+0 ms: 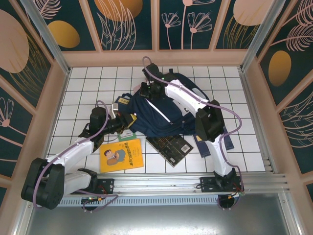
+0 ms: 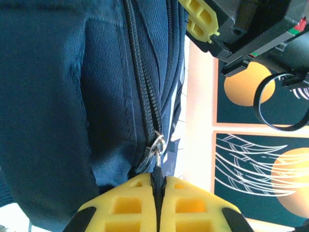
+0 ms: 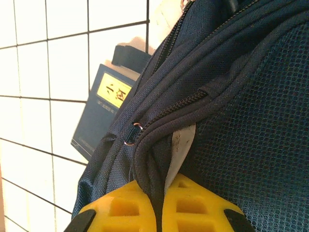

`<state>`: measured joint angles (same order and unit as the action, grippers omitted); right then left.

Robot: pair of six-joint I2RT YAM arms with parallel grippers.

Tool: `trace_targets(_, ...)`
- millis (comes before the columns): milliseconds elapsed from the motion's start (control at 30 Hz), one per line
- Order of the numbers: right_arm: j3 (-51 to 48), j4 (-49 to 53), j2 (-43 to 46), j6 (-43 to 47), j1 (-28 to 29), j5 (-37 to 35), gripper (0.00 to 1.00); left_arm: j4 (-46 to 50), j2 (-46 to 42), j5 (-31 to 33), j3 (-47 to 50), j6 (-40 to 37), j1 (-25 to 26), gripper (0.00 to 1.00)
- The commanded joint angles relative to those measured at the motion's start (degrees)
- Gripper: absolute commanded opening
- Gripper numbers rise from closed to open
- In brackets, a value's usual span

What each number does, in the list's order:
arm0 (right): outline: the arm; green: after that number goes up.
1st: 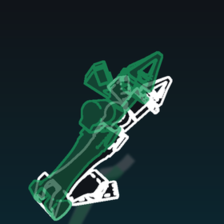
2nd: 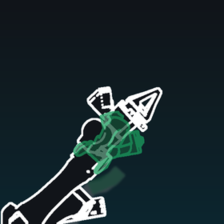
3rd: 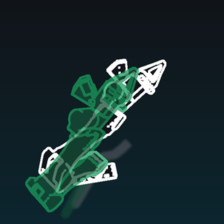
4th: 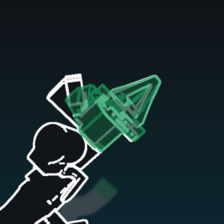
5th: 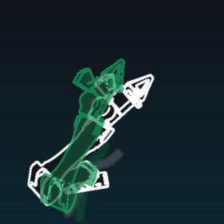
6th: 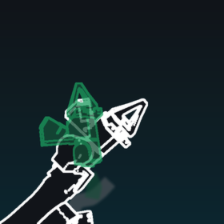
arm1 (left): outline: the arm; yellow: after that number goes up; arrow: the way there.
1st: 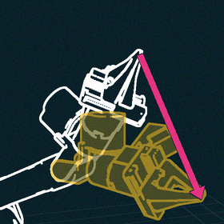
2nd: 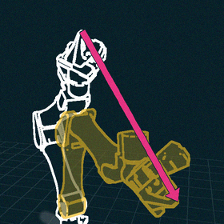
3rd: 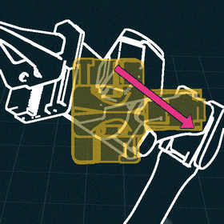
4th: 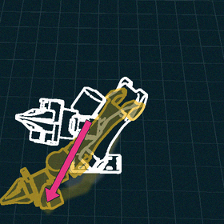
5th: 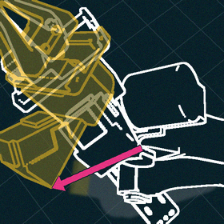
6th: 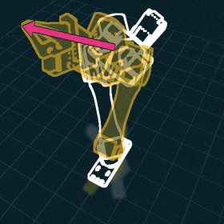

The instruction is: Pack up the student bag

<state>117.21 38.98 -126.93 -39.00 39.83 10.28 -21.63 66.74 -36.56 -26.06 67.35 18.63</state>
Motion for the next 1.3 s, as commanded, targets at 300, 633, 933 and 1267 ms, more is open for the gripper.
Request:
trace_targets(300, 3.49, -8.33, -0.82, -15.32, -2.97, -0.85, 0.0, -9.62, 6.15, -0.59, -2.24, 4.0, 7.01, 0.0)
trace_targets(633, 0.39, -10.73, 2.1, -17.78, -5.02, -0.72, 0.0, -8.76, 10.21, 2.07, -4.07, 0.88, 10.3, 0.0)
trace_targets(933, 0.66, -10.57, 3.19, -20.77, -6.93, -0.83, 0.0, -11.39, 15.49, 2.26, -7.02, 1.0, 14.37, 0.0)
trace_targets(1267, 5.92, -5.83, 0.9, -10.49, -7.58, -1.12, 0.51, -5.07, 11.37, 5.35, -7.77, -3.29, 14.61, 0.0)
